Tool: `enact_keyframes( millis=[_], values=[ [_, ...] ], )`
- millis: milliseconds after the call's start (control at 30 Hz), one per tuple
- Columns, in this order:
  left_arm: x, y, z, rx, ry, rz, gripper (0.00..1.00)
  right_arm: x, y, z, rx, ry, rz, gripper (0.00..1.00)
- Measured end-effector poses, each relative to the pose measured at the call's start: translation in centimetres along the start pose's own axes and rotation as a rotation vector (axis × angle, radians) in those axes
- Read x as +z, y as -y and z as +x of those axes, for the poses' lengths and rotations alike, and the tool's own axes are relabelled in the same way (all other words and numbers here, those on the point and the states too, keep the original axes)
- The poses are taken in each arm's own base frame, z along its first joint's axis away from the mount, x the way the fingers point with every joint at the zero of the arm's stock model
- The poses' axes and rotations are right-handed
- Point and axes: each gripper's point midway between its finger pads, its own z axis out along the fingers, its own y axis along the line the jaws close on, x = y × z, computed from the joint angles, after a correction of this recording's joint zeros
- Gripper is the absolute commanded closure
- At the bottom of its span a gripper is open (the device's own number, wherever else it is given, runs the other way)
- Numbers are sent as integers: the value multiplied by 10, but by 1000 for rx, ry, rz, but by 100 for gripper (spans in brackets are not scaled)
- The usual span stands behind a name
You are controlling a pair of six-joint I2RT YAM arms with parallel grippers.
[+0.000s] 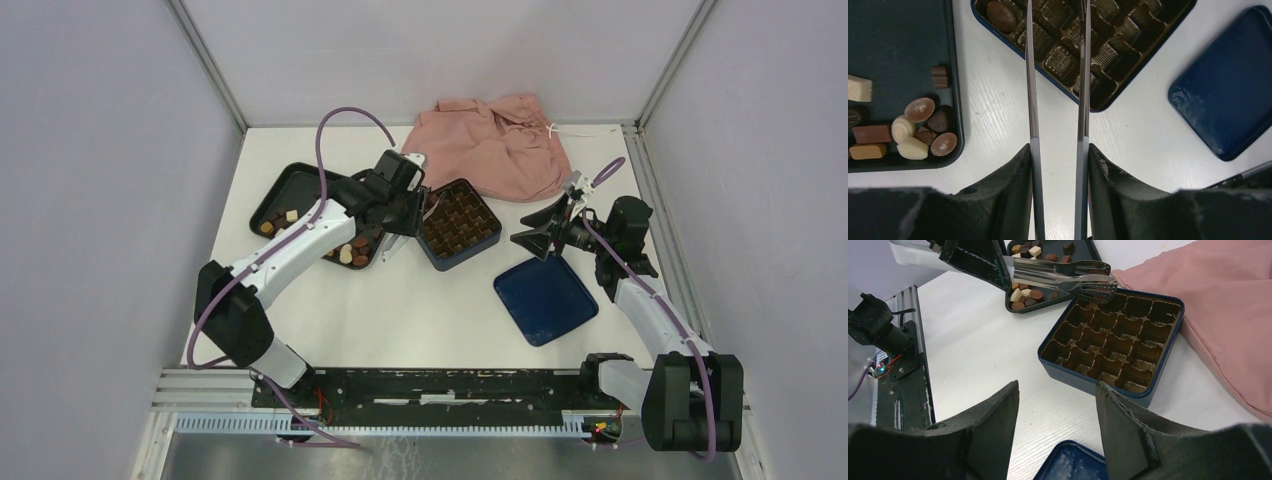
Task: Pack the chocolate
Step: Place the fake chocolate in the packing box.
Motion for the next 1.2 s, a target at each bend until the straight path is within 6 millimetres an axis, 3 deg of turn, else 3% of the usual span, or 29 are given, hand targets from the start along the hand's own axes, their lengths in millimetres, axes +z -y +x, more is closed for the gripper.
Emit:
enact_keyframes(
  millis=[400, 833, 1200],
  values=[
    [21, -10, -6, 10, -25, -93, 85, 0, 0, 0, 0, 0, 0, 37],
    [34, -13, -4, 19, -51, -129, 65, 0, 0, 0, 0, 0, 0, 37],
    [34, -14, -2, 26, -58, -143, 52, 0, 0, -1, -1, 1, -1, 37]
  ],
)
